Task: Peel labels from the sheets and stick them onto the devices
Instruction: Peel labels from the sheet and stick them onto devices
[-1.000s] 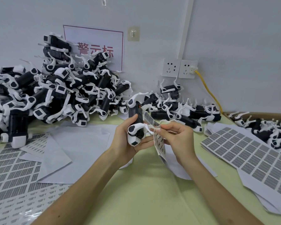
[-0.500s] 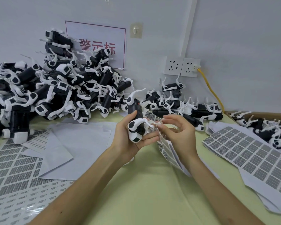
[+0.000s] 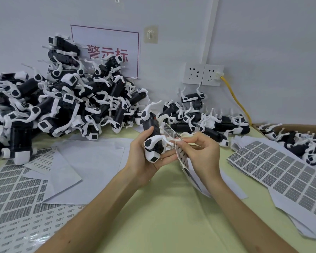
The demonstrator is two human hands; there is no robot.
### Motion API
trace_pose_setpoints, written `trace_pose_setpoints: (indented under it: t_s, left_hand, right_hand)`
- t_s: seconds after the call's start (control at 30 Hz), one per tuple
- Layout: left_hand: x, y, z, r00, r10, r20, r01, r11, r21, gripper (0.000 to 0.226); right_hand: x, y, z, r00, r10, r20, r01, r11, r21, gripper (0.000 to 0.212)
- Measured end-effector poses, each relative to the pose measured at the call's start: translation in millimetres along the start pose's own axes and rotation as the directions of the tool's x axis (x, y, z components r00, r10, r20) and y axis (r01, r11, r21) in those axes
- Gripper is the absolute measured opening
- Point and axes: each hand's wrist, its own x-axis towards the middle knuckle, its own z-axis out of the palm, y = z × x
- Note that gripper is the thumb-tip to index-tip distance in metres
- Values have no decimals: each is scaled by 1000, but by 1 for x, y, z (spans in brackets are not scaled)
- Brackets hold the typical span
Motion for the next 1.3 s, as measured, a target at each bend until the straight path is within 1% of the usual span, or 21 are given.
trace_pose_setpoints:
  t_s: [0.1,0.2,0.33,0.43,0.63,0.7,0.77,0.8,0.87,0.93,0.97,1.0,1.1,1.17,1.3]
  left_hand:
    - [0,-1,1,1000,-11,7,11,1000,-16,46]
    - [2,-3,1,999,-30,-27,29,999,-44,41]
    - [3,-4,0,999,-37,-30,35,997,-64,42]
    - [4,-5,-1,998,-48,-48,46,997,-55,44]
    - [3,-4,-2,988,-48,-145,35,995,-95,49]
    - [3,-4,-2,982,-52,-179,33,994,-108,46]
    - [3,-3,-3,974,-44,-222,20,994,-110,41]
    - [4,-3,-3,968,-34,-247,9,995,-101,39]
    - [5,-1,-3,956,22,-293,-34,999,-37,33]
    - [6,2,-4,935,143,-325,-117,988,98,24]
    - [6,5,-3,928,193,-319,-149,976,158,23]
    - [6,6,-3,928,214,-304,-159,968,195,25]
    - [4,8,-1,952,201,-232,-142,958,250,41]
    - [2,6,1,964,181,-194,-127,957,262,46]
    - [-1,1,6,972,171,-162,-123,955,270,43]
  right_hand:
    - [-1,3,0,1000,-24,2,24,1000,-10,21]
    - [-4,5,2,1000,-4,23,4,1000,-16,21]
    - [-1,6,1,998,-36,41,42,989,-139,20]
    - [-2,6,2,996,-25,89,41,983,-177,21]
    - [-4,8,3,972,8,236,51,968,-245,22]
    - [-4,8,4,969,-6,249,79,955,-285,20]
    - [-3,6,4,972,-32,233,100,953,-286,18]
    - [-2,5,4,976,-26,214,84,961,-264,17]
    - [3,3,1,981,48,187,-16,986,-167,17]
    - [7,-2,-4,966,164,201,-160,986,-39,13]
    - [8,-5,-5,953,210,218,-216,976,5,11]
    - [8,-6,-6,944,235,234,-247,969,24,10]
    - [7,-8,-5,933,249,261,-265,964,29,13]
    - [6,-9,-4,929,253,271,-270,962,29,14]
    - [7,-9,-5,935,258,242,-269,963,13,15]
